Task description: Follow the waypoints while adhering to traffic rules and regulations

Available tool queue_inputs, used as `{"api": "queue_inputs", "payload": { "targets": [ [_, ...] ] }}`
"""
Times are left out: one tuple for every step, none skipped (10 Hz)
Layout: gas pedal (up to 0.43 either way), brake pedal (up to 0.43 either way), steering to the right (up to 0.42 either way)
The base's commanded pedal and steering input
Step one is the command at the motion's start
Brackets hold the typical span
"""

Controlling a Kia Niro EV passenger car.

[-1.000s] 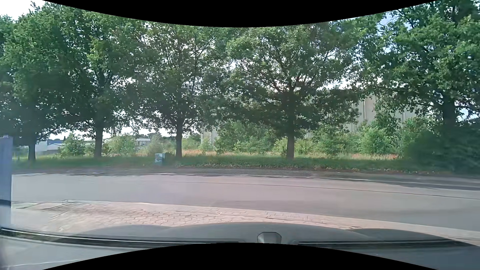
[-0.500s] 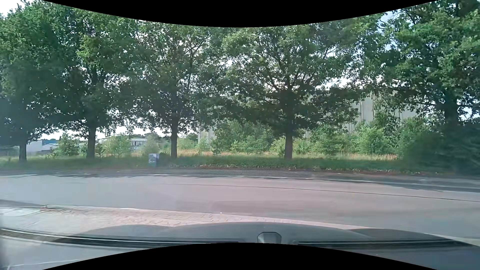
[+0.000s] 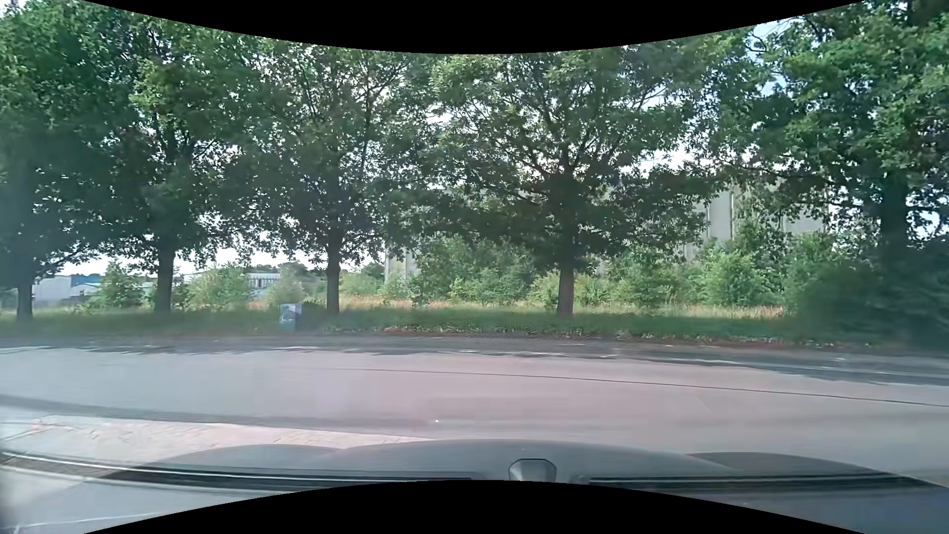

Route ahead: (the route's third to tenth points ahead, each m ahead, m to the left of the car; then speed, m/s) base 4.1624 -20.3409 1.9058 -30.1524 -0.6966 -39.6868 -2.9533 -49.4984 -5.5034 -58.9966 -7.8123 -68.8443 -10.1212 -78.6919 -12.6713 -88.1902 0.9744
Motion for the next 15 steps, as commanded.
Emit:
{"api": "queue_inputs", "payload": {
  "targets": [
    [0.000, 0.110, 0.160],
    [0.000, 0.110, 0.169],
    [0.000, 0.110, 0.174],
    [0.000, 0.134, 0.175],
    [0.000, 0.165, 0.179],
    [0.000, 0.177, 0.185],
    [0.000, 0.165, 0.186],
    [0.000, 0.165, 0.182],
    [0.000, 0.165, 0.179],
    [0.000, 0.159, 0.181],
    [0.000, 0.140, 0.187],
    [0.000, 0.110, 0.195],
    [0.000, 0.104, 0.199],
    [0.000, 0.122, 0.200],
    [0.000, 0.122, 0.200]
  ]
}}
